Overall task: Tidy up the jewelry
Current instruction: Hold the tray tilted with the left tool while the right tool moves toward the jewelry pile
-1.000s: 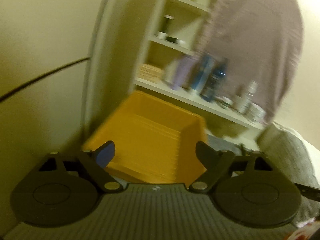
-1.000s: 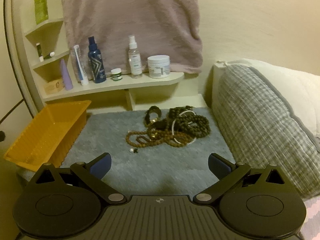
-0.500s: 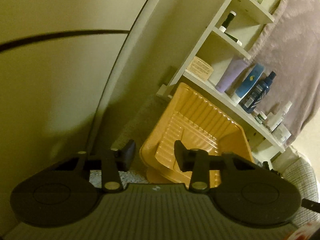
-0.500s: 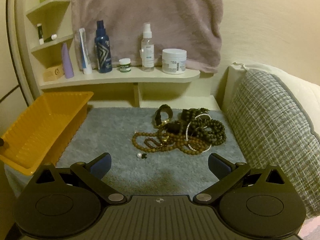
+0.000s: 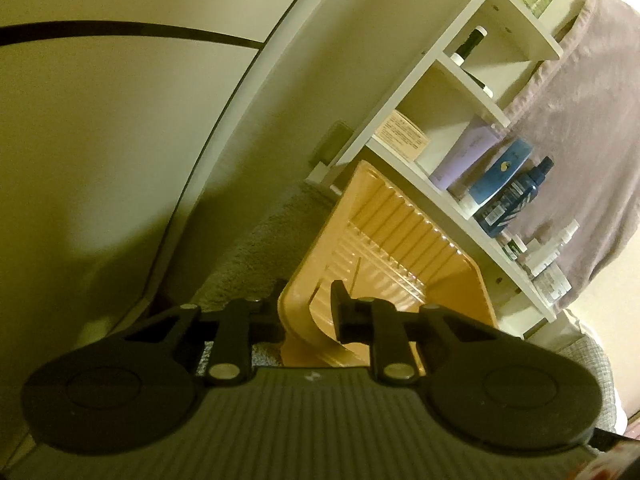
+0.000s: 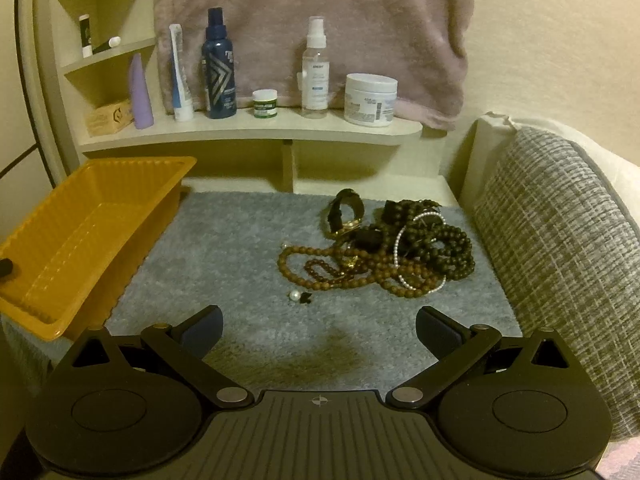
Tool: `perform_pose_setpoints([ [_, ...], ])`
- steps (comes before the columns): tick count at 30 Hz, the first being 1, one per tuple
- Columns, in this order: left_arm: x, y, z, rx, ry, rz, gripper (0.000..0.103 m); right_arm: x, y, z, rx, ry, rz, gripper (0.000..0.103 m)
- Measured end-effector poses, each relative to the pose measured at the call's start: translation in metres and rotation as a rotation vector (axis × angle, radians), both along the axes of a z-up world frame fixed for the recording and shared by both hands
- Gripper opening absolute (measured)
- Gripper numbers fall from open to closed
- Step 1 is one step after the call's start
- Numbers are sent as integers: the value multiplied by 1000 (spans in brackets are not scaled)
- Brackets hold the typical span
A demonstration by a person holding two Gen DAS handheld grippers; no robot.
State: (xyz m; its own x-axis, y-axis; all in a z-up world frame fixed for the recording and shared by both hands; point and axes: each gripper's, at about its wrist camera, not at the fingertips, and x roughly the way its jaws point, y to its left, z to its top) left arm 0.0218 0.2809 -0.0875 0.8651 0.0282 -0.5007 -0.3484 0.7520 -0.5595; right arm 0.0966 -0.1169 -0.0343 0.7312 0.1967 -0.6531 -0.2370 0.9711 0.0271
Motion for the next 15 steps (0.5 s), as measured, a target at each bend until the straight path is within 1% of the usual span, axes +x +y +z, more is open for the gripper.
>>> perform_pose_setpoints([
  [7, 0, 3, -3, -29, -18, 20, 17, -2, -4, 2, 7, -3, -11, 102],
  [12, 5, 4, -7, -56, -4, 30, 16, -3, -7, 3, 13, -5, -22, 102],
  [15, 4, 1, -4, -38, -11, 31, 14, -4, -8, 4, 13, -6, -27, 102],
])
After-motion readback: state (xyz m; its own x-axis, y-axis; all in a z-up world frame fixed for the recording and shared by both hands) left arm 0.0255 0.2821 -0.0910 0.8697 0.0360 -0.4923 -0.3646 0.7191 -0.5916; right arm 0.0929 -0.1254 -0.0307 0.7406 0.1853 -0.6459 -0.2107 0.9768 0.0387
